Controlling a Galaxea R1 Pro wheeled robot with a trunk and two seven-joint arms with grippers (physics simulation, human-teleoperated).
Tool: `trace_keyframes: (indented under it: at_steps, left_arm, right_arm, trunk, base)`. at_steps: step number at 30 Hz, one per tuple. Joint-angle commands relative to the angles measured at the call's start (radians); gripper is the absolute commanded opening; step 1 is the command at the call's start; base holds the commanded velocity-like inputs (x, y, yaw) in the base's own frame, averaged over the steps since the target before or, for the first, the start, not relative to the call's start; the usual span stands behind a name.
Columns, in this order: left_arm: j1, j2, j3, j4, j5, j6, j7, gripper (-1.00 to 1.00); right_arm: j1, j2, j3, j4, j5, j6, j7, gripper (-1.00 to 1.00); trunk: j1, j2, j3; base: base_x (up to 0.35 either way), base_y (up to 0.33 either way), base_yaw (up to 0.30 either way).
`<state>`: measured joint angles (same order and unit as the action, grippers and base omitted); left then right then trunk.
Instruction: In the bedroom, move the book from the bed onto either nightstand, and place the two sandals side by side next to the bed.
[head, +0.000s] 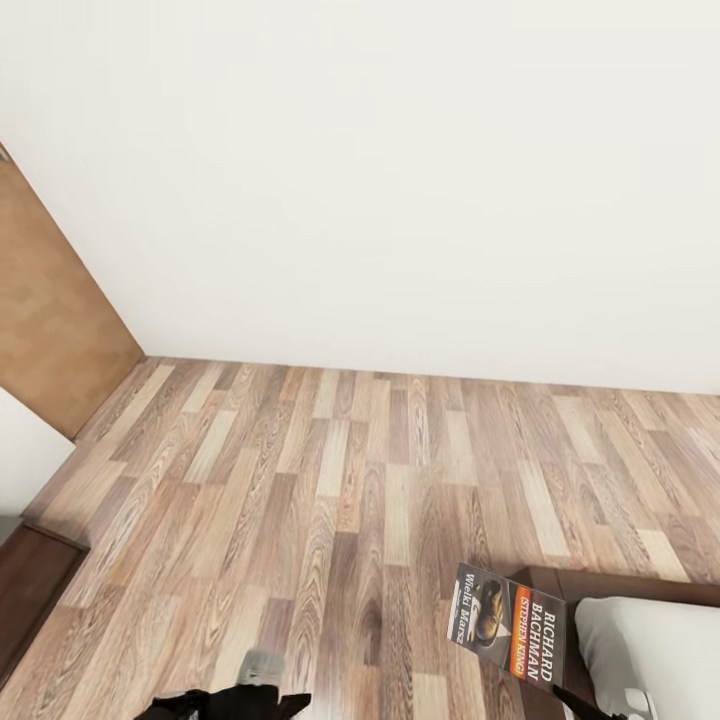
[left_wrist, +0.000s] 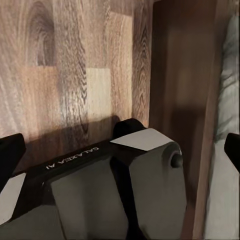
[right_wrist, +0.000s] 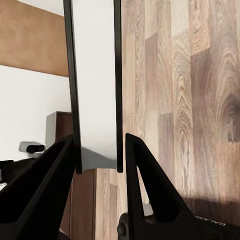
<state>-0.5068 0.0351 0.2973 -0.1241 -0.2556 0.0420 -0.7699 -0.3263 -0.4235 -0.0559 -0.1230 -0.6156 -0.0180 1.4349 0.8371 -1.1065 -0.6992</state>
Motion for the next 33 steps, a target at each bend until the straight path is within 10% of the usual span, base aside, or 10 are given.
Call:
trace_keyframes:
  at_steps: [1,10,33]
  left_arm:
    - [-0.001,0.0,0.008,-0.006,0.005,0.011,-0.033,1.0]
    - [0.007,0.077,0.009,-0.017,0.025,0.021,-0.146,1.0]
    - [0.01,0.088,0.006,-0.011,0.022,0.019,-0.141,1.0]
  right_arm:
    - [0.0,0.0,-0.005,0.0,0.005,-0.002,0.003,-1.0]
    - [0.0,0.0,-0.005,0.001,0.005,-0.002,0.003,-1.0]
    - [0.0,0.0,-0.006,0.002,0.005,-0.002,0.001,-1.0]
  trunk:
    - [0.0,0.0,0.001]
    - [0.0,0.0,0.015]
    - [0.0,0.0,0.053]
  base:
    - [0.0,0.0,0.0]
    - [0.0,0.0,0.0]
    - [0.0,0.0,0.0]
